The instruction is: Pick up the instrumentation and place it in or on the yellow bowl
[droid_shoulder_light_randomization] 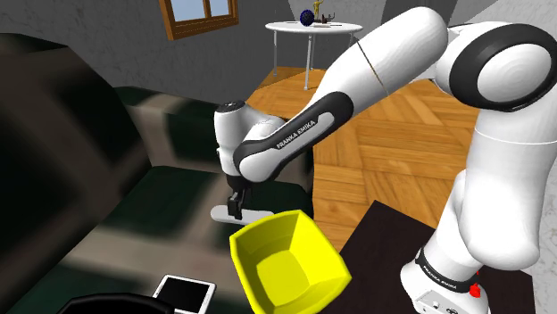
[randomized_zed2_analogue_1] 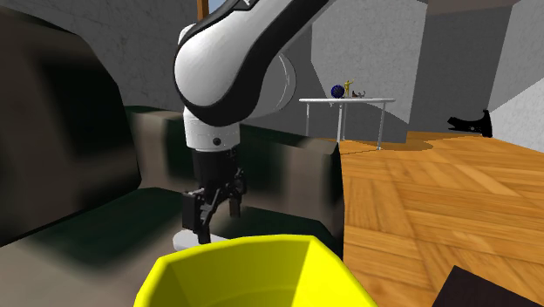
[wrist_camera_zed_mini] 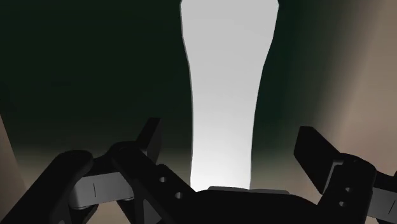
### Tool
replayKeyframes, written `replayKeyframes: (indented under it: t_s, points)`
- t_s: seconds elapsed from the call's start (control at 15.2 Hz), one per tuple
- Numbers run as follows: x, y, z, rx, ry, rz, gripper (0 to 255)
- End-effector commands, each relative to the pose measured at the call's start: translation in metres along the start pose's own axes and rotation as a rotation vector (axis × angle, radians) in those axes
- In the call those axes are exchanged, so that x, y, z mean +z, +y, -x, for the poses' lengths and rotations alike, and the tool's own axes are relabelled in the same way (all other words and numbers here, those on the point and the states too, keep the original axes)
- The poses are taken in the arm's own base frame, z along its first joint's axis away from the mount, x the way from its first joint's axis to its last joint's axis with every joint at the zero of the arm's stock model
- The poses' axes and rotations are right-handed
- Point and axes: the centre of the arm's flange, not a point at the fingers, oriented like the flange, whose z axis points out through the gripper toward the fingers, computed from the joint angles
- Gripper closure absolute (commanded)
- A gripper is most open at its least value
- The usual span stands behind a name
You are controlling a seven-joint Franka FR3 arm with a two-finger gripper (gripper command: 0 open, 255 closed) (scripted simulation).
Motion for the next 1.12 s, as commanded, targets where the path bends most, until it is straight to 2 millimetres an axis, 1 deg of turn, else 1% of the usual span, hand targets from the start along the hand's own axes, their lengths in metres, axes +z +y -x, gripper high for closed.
replayKeyframes:
  t_s: [0.0, 0.33, 0.4, 0.92, 0.99, 1.06]
  points:
    - [0.012, -0.001, -0.005, -0.010, 0.004, 0.003, 0]
    - [0.038, -0.001, -0.005, -0.010, 0.004, 0.003, 0]
    - [0.046, -0.001, -0.005, -0.010, 0.004, 0.003, 0]
    - [0.046, -0.001, -0.005, -0.010, 0.004, 0.003, 0]
    - [0.046, -0.001, -0.005, -0.010, 0.004, 0.003, 255]
    - [0.046, -0.001, -0.005, -0.010, 0.004, 0.003, 255]
